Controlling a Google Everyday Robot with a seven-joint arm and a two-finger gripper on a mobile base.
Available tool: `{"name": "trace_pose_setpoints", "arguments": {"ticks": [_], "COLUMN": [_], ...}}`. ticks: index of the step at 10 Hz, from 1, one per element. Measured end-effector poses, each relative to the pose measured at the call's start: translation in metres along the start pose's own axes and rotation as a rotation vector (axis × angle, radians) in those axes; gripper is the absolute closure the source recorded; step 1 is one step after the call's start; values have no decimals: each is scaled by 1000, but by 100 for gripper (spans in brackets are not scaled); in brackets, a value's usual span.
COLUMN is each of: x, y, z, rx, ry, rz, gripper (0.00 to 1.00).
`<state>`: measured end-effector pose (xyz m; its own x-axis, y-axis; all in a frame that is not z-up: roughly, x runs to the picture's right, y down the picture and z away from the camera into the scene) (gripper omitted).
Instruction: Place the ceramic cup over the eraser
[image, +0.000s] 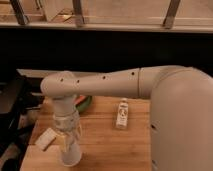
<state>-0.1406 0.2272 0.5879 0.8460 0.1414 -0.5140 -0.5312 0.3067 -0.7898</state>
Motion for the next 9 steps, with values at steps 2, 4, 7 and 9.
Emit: {"name": "trace_pose_setpoints", "arguments": {"ticks": [2,4,7,9], "x": [-7,-12,-23,-24], "y": [0,-11,-67,-112], "z": [-3,-16,-69,-110], "rx": [2,9,35,53], "ry": [-24,-93,-368,-558], "rz": [-6,36,243,372], "gripper": [20,20,20,20]}}
